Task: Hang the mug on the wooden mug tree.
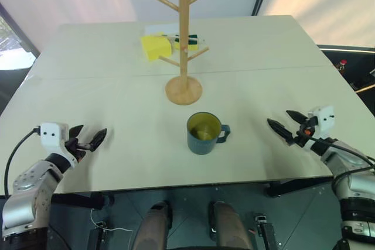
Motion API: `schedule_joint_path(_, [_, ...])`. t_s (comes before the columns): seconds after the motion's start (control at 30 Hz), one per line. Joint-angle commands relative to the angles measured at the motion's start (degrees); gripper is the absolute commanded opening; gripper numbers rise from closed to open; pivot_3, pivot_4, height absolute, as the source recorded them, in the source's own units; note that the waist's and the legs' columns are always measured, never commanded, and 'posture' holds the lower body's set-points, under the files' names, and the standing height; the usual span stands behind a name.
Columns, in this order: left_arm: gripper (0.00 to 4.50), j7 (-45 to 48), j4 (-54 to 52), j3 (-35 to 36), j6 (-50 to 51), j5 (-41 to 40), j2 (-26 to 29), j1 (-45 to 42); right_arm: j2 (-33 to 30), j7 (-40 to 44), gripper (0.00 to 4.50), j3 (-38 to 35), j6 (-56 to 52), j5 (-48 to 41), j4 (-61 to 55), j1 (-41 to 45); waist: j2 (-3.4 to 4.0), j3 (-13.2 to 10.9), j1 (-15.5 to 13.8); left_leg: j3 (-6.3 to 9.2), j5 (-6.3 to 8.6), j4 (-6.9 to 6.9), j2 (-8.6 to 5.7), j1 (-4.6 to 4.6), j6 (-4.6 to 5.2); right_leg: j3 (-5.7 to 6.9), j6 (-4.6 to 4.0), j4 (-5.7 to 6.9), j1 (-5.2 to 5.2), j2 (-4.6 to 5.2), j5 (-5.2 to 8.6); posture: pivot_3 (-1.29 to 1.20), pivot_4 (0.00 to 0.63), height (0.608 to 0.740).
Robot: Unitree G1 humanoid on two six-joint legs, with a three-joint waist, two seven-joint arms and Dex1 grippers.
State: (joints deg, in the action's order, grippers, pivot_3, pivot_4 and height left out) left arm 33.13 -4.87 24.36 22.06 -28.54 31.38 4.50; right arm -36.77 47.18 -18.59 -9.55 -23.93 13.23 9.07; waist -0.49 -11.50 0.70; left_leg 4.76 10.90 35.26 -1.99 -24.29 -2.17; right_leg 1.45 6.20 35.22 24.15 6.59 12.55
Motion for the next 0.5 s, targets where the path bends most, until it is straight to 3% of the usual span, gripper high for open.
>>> schedule_joint_path(0.03, [4.5,1.1,-2.3,2.2,-0.1,-1.9,0.8,0.3,-0.7,0.5,4.29,-1.6,0.4,-1.5,-2.9,0.0,0.0,0.0,0.0,0.0,0.0,0.0,0.0,0.0,0.0,0.0,0.0,0.0,0.0,0.0,0.0,0.0,0.15,0.74])
schedule_joint_path(0.3, [4.5,3.9,-5.5,-0.5,0.1,-2.6,0.5,1.3,-0.1,-0.7,4.29,-1.7,-0.2,-1.4,-7.8,-2.1,0.0,0.0,-0.1,0.0,0.0,0.0,0.0,-0.04,-0.01,0.01,0.0,-0.03,0.01,0.03,0.0,0.0,0.15,0.74])
schedule_joint_path(0.5, [4.5,12.5,-14.4,-8.7,-0.7,-3.5,1.3,2.5,0.5,-0.4,4.29,-1.3,-4.4,-5.1,-22.8,-11.2,0.0,0.0,-0.7,0.0,0.01,-0.02,-0.01,-0.12,-0.01,0.0,-0.03,-0.08,0.07,0.13,-0.01,0.0,0.15,0.74])
